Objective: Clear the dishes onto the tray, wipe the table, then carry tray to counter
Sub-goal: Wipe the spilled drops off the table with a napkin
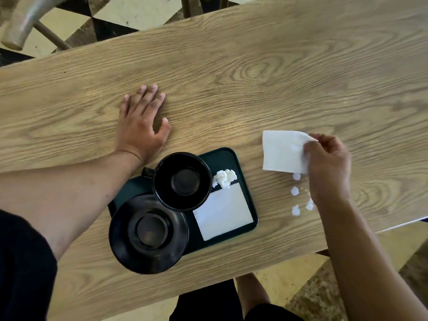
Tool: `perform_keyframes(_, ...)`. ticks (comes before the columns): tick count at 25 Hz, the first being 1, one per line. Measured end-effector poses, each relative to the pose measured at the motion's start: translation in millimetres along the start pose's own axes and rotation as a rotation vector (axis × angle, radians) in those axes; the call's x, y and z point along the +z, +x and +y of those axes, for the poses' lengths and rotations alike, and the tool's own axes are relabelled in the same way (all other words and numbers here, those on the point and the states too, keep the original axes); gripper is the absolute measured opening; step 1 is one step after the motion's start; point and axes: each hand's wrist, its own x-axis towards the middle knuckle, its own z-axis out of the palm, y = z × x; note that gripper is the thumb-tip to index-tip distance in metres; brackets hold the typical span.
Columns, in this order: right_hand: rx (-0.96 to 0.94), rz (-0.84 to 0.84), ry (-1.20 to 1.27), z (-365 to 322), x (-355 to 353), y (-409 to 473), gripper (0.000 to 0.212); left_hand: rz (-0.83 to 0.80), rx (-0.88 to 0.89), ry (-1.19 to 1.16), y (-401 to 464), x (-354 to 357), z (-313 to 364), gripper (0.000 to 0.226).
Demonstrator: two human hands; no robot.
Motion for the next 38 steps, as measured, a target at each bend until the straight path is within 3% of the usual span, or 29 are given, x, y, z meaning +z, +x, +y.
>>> perform_keyframes(3, -0.282, -0.013, -0.491, -1, 7, 16, 0.033, 0.0, -0.001, 0.005, 2, 0, 0, 0.063)
perform_keyframes(6, -0.563, 0.034, -0.637, 0, 15, 12, 0.031, 0.0, 0.0, 0.016, 2, 0, -1, 0.064)
perform_keyframes(8, -0.584, -0.021, -0.701, 0, 22, 6, 0.028, -0.002, 0.003, 0.018, 2, 0, -2, 0.064)
perform_keyframes(11, -0.444, -0.168, -0.864, 6, 33, -8, 0.046, -0.005, 0.0, 0.011, 2, 1, -2, 0.065)
perform_keyframes(21, -0.437, -0.189, -0.682, 10, 48, -1, 0.015, 0.04, 0.007, 0.015, -1, 3, -4, 0.063)
perform_keyframes(25, -0.43, -0.088, -0.665, 13, 45, -12, 0.023, 0.059, 0.023, 0.02, 1, 7, -5, 0.063)
perform_keyframes(30, -0.201, 0.013, -0.645, 19, 45, -31, 0.053, 0.045, 0.044, 0.09, -1, 5, 3, 0.065)
perform_keyframes(35, -0.319, 0.016, -0.559, 21, 56, -30, 0.016, 0.087, 0.075, 0.248, 20, -2, 9, 0.051)
perform_keyframes(38, -0.34, 0.017, -0.512, 16, 51, -32, 0.012, 0.048, 0.114, 0.12, 53, -6, 38, 0.041)
